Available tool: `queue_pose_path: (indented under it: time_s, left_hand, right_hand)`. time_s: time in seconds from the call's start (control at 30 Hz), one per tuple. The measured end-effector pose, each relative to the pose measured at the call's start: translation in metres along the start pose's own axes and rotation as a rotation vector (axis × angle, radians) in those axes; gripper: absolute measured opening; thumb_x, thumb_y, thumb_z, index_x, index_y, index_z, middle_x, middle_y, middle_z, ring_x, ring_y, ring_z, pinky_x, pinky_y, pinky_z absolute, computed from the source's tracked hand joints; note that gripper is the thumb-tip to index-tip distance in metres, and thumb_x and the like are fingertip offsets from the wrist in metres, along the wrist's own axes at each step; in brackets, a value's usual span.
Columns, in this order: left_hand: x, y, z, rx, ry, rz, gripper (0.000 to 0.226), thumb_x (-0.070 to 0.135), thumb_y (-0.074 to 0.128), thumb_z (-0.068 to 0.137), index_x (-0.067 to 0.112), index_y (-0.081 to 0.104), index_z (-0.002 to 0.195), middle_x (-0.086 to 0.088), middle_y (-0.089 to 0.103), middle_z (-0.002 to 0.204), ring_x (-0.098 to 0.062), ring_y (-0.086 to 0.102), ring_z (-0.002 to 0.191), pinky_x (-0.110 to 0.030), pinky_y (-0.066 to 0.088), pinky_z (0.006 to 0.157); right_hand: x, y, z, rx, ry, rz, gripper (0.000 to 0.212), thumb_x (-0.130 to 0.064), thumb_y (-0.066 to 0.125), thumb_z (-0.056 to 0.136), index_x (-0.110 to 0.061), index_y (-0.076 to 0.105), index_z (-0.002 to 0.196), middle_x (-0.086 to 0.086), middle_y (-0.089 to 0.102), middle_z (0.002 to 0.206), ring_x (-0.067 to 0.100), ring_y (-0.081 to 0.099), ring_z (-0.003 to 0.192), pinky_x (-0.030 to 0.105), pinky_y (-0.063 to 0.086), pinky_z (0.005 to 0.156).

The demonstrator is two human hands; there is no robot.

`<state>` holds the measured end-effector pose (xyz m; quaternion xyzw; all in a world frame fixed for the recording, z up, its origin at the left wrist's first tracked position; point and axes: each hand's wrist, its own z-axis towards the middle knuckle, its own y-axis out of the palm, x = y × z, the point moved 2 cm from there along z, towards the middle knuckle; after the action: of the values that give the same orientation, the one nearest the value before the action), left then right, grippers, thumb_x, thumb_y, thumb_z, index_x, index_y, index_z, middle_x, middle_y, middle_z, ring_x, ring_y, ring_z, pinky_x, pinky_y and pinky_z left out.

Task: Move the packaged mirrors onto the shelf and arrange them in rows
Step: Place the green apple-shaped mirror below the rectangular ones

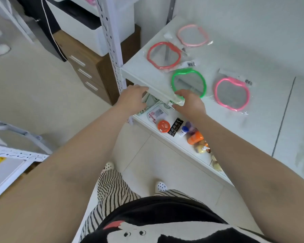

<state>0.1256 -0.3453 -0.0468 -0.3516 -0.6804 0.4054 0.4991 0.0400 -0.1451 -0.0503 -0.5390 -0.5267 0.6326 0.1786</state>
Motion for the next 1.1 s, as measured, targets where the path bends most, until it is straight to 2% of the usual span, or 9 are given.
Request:
queue_pose_path:
  time_s: [0.17,0.33,0.67,0.83,0.93,1.03,1.1]
  left_hand:
    - [-0.038,-0.029,0.050,-0.049,0.133,0.031,0.064,0.023,0.061,0.083,0.020,0.039,0.143,-0.012,0.050,0.138,-0.033,0.043,0.128,-0.041,0.040,0.103]
    - [-0.059,-0.051,0.082,-0.086,0.278,0.086,0.062,0.023,0.059,0.084,0.019,0.040,0.143,-0.011,0.049,0.140,-0.034,0.044,0.128,-0.041,0.039,0.104]
    - [-0.009,-0.031,0.121,-0.195,0.479,0.083,0.061,0.022,0.060,0.083,0.015,0.041,0.141,-0.014,0.048,0.142,-0.036,0.045,0.127,-0.044,0.041,0.103]
    - [0.015,-0.013,0.145,-0.338,0.324,-0.110,0.055,0.024,0.056,0.090,0.004,0.040,0.138,-0.017,0.048,0.140,-0.032,0.045,0.130,-0.039,0.039,0.105]
    - [0.032,-0.005,0.154,-0.413,0.189,-0.290,0.046,0.022,0.057,0.091,0.001,0.046,0.130,-0.016,0.055,0.132,-0.031,0.052,0.121,-0.034,0.040,0.097]
    - [0.040,0.010,0.165,-0.499,-0.015,-0.557,0.033,0.019,0.058,0.090,0.000,0.057,0.117,-0.020,0.064,0.110,-0.029,0.060,0.100,-0.031,0.044,0.083]
    - [0.041,0.019,0.170,-0.536,-0.156,-0.734,0.031,0.016,0.060,0.088,0.001,0.060,0.115,-0.021,0.064,0.113,-0.028,0.061,0.098,-0.035,0.048,0.091]
  right_hand:
    - [-0.032,0.007,0.029,0.120,0.155,0.020,0.051,-0.030,0.071,0.081,-0.024,0.056,0.129,0.001,0.060,0.129,0.023,0.058,0.115,0.037,0.051,0.090]
    - [-0.055,0.013,0.038,0.219,0.344,0.081,0.051,-0.028,0.071,0.082,-0.024,0.056,0.130,-0.001,0.059,0.132,0.021,0.056,0.120,0.036,0.048,0.094]
    - [-0.030,-0.001,0.031,0.331,0.540,0.052,0.049,-0.029,0.068,0.081,-0.024,0.055,0.128,-0.001,0.058,0.130,0.020,0.053,0.120,0.036,0.046,0.093]
    - [0.008,-0.006,0.061,0.339,0.636,0.099,0.055,-0.031,0.066,0.084,-0.020,0.049,0.135,0.008,0.054,0.133,0.026,0.053,0.119,0.038,0.045,0.092]
    - [0.027,-0.009,0.078,0.344,0.734,0.118,0.056,-0.031,0.063,0.086,-0.018,0.045,0.137,0.012,0.052,0.133,0.031,0.052,0.119,0.040,0.046,0.092]
    - [0.039,-0.005,0.088,0.321,0.793,0.154,0.041,-0.027,0.061,0.085,-0.013,0.053,0.123,0.014,0.055,0.126,0.034,0.053,0.116,0.041,0.045,0.091]
    - [0.041,-0.001,0.091,0.324,0.822,0.156,0.031,-0.025,0.060,0.085,-0.011,0.057,0.111,0.014,0.054,0.123,0.033,0.051,0.115,0.039,0.043,0.091]
